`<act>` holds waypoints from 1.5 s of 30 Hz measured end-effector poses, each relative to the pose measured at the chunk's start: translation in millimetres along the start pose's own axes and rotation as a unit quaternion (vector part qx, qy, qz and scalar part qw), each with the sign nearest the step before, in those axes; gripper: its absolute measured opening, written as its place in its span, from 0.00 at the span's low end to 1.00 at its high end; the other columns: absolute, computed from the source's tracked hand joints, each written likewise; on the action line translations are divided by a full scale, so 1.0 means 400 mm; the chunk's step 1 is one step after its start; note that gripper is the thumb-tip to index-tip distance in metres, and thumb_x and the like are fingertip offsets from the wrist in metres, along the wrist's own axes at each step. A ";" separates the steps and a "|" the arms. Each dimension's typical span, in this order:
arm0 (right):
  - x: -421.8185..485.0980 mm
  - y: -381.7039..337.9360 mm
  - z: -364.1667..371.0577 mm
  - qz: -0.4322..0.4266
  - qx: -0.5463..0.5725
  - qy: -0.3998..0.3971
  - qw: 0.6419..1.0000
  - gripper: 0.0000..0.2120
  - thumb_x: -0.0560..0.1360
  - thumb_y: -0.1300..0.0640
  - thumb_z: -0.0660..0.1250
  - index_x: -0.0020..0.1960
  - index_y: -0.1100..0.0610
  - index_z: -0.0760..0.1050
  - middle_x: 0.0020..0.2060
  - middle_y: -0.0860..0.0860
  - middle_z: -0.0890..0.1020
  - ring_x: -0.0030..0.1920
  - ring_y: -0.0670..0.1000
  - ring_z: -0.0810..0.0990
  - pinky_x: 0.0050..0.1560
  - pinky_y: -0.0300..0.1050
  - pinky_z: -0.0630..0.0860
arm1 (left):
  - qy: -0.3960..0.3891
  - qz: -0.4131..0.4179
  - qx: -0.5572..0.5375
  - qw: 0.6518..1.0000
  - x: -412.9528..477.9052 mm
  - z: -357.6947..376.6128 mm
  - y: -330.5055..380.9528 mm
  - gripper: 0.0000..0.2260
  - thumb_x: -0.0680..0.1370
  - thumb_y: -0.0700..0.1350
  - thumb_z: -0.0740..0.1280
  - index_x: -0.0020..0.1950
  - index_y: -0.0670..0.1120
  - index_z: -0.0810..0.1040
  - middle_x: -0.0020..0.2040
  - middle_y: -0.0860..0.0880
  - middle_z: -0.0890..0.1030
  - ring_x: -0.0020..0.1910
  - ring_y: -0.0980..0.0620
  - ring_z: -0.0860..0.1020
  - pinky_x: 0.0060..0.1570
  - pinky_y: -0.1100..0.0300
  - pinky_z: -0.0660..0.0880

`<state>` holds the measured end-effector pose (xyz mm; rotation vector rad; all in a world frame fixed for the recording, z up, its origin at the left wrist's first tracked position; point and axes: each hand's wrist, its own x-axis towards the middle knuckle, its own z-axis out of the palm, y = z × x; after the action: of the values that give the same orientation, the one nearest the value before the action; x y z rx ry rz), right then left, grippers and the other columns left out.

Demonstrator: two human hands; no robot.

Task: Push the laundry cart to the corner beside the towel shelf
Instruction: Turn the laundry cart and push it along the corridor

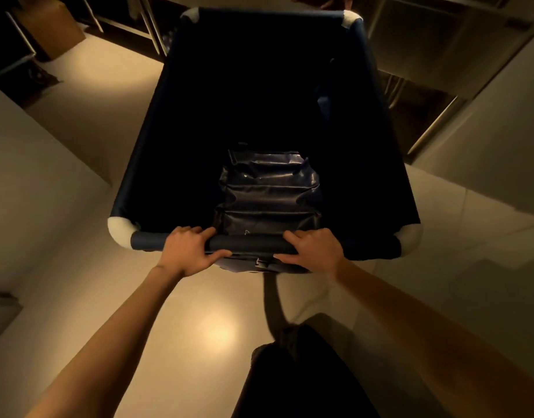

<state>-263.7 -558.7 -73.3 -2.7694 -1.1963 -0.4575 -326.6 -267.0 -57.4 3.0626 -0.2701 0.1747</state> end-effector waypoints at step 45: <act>-0.230 0.432 -0.112 -0.154 0.002 -0.093 0.984 0.24 0.63 0.38 0.72 0.48 0.49 0.64 0.26 0.49 0.77 0.23 0.53 0.76 0.24 0.36 0.64 | 0.024 -0.062 -0.044 0.997 0.015 0.061 0.532 0.25 0.74 0.66 0.53 0.45 0.47 0.78 0.29 0.48 0.79 0.25 0.47 0.77 0.30 0.59 0.73</act>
<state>-208.7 -750.7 -52.9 -2.6805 -1.6764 -0.2186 -355.9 -478.9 -69.9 2.9705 -0.0819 0.2237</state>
